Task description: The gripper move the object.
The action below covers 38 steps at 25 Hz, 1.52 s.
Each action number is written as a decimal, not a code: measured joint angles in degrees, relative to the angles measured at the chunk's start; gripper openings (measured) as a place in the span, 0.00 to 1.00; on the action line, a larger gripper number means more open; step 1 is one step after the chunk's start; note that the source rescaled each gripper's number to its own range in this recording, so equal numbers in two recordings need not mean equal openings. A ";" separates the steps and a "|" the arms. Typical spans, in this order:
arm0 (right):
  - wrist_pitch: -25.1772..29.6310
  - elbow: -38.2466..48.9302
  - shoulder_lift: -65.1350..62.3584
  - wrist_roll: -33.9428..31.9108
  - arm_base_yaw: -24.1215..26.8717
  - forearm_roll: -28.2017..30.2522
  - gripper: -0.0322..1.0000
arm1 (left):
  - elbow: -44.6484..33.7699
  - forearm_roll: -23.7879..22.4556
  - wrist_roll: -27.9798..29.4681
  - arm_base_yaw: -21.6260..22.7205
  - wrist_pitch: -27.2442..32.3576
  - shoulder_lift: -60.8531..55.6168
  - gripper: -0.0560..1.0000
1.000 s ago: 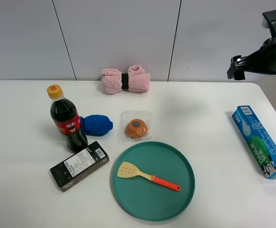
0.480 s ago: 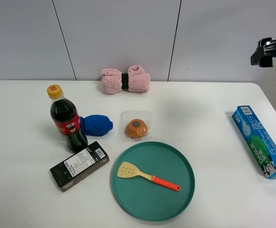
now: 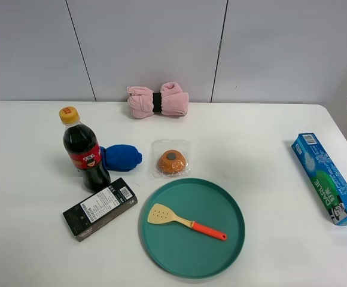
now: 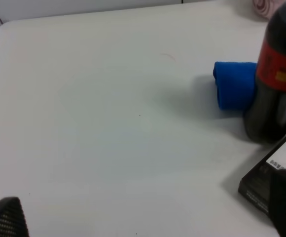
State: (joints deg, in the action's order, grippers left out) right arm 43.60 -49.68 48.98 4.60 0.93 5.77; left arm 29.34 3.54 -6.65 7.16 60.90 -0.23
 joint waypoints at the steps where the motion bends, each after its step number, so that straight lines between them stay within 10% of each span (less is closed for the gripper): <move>1: 0.61 1.35 -2.46 0.00 0.00 -0.13 1.00 | 0.00 0.00 0.00 0.00 0.00 0.00 1.00; 22: 17.93 16.59 -40.28 -0.09 0.00 -6.21 1.00 | 0.00 0.00 0.00 0.00 0.00 0.00 1.00; 38: 17.54 21.71 -47.03 1.98 0.00 -6.63 1.00 | 0.00 0.00 0.00 0.00 0.00 0.00 1.00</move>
State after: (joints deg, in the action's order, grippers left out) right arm 61.15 -27.97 1.95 6.58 0.93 -0.86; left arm 29.34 3.54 -6.65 7.16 60.90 -0.23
